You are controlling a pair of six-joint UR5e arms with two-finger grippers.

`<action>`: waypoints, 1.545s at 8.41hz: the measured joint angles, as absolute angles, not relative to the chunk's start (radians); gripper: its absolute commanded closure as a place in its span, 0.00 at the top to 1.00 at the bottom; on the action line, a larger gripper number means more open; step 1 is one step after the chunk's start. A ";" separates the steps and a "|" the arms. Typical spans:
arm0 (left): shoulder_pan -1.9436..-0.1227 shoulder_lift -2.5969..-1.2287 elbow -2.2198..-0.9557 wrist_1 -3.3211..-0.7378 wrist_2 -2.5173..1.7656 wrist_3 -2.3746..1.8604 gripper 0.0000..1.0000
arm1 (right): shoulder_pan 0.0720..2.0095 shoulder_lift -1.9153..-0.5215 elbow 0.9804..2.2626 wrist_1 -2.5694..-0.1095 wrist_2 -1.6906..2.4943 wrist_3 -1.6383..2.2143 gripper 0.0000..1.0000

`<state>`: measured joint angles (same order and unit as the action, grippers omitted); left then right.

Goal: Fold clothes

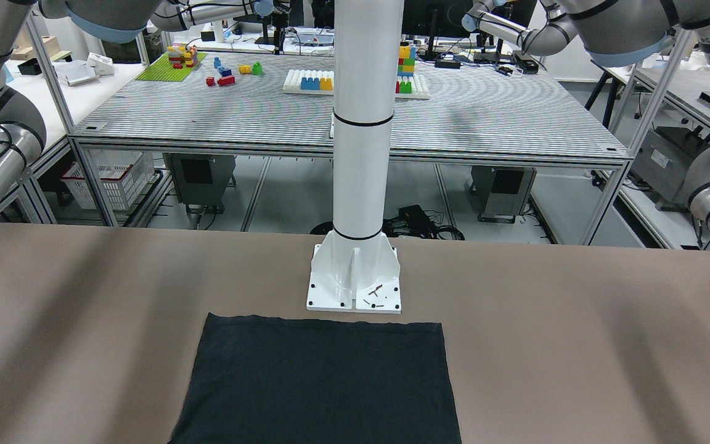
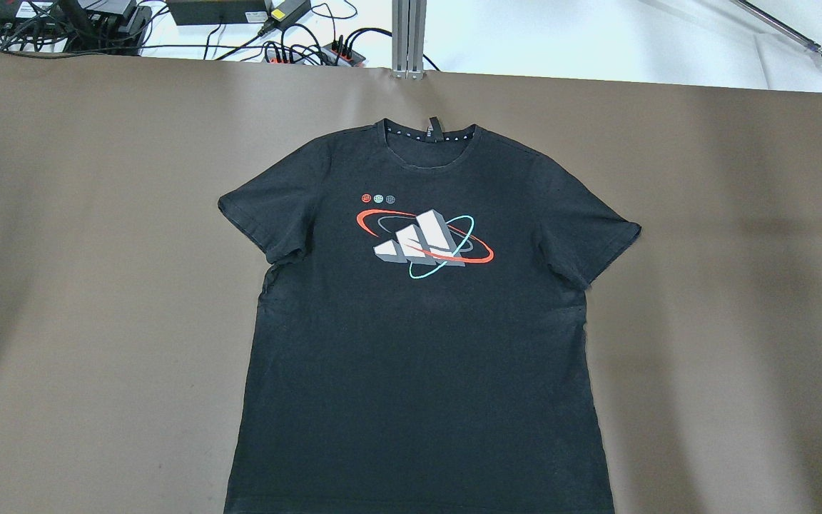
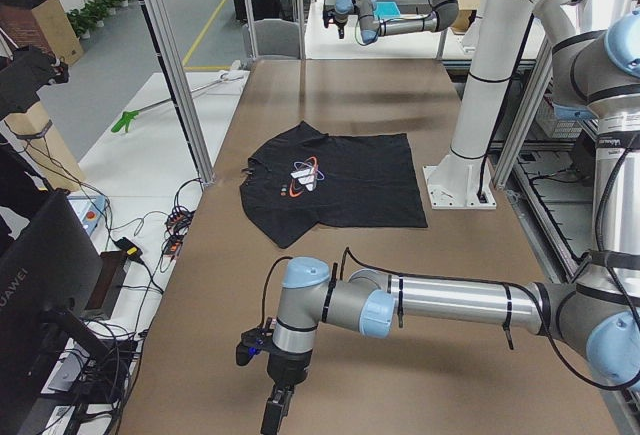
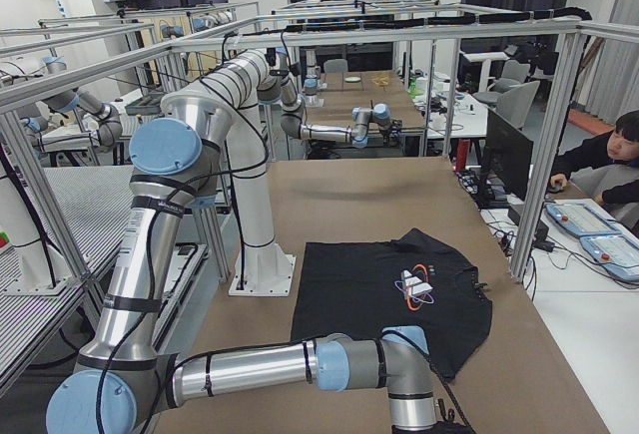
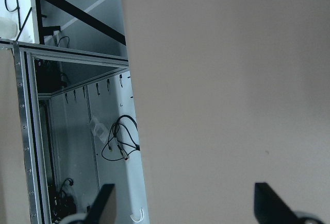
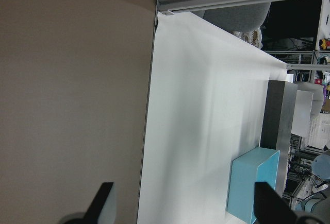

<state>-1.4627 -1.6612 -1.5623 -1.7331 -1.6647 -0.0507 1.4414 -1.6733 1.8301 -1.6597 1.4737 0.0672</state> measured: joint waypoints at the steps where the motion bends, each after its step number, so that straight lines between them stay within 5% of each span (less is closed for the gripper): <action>1: -1.463 -1.663 -1.573 -1.736 -1.665 -0.050 0.94 | 1.441 -1.673 1.835 -1.659 1.474 0.069 0.94; 13: -1.465 -1.730 -1.550 -1.821 -1.666 -0.054 0.94 | 1.425 -1.671 1.874 -1.463 1.469 0.033 0.94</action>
<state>-1.4646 -1.7296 -1.5503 -1.8206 -1.6662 -0.0544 1.4253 -1.6711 1.8741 -1.4628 1.4692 0.0328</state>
